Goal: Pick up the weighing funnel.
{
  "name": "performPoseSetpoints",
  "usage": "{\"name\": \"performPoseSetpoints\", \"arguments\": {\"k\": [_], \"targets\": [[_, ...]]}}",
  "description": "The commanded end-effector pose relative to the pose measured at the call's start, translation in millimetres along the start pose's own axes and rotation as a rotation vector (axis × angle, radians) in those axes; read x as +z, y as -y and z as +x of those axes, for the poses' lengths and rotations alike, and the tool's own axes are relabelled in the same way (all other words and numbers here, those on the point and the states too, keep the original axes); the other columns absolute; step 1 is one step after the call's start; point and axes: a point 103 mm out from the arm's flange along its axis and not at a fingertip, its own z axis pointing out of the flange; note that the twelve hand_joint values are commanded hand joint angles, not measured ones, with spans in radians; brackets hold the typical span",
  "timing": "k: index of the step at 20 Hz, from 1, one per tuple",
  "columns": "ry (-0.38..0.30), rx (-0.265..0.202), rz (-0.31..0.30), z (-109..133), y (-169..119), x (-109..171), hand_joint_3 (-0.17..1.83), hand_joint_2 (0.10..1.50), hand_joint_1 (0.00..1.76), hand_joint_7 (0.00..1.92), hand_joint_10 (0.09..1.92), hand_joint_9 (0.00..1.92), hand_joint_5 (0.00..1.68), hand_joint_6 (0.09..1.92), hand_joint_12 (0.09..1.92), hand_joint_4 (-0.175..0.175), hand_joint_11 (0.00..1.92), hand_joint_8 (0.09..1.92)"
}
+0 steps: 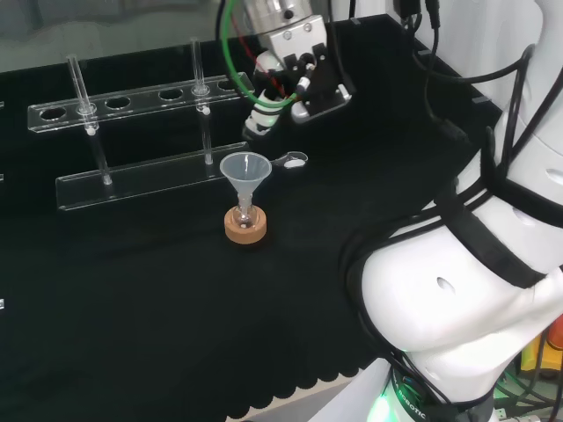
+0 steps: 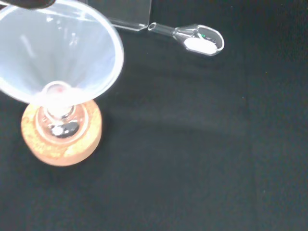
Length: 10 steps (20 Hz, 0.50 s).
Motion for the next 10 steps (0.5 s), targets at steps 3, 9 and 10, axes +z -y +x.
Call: {"name": "performPoseSetpoints", "arguments": {"k": [3,9,10], "targets": [[-0.044,-0.029,-0.034,-43.0,-28.0,5.6,0.39,0.69,0.69,0.25,0.63,0.57,0.39,0.09,1.37,-0.071,0.34,0.69],[-0.058,-0.020,-0.065,-74.0,-51.3,11.1,0.42,0.68,0.73,0.31,0.60,0.62,0.43,0.09,1.35,-0.069,0.38,0.69],[-0.058,-0.020,-0.069,-77.8,-55.6,12.4,0.43,0.68,0.74,0.33,0.60,0.63,0.44,0.09,1.35,-0.069,0.39,0.68]]}}
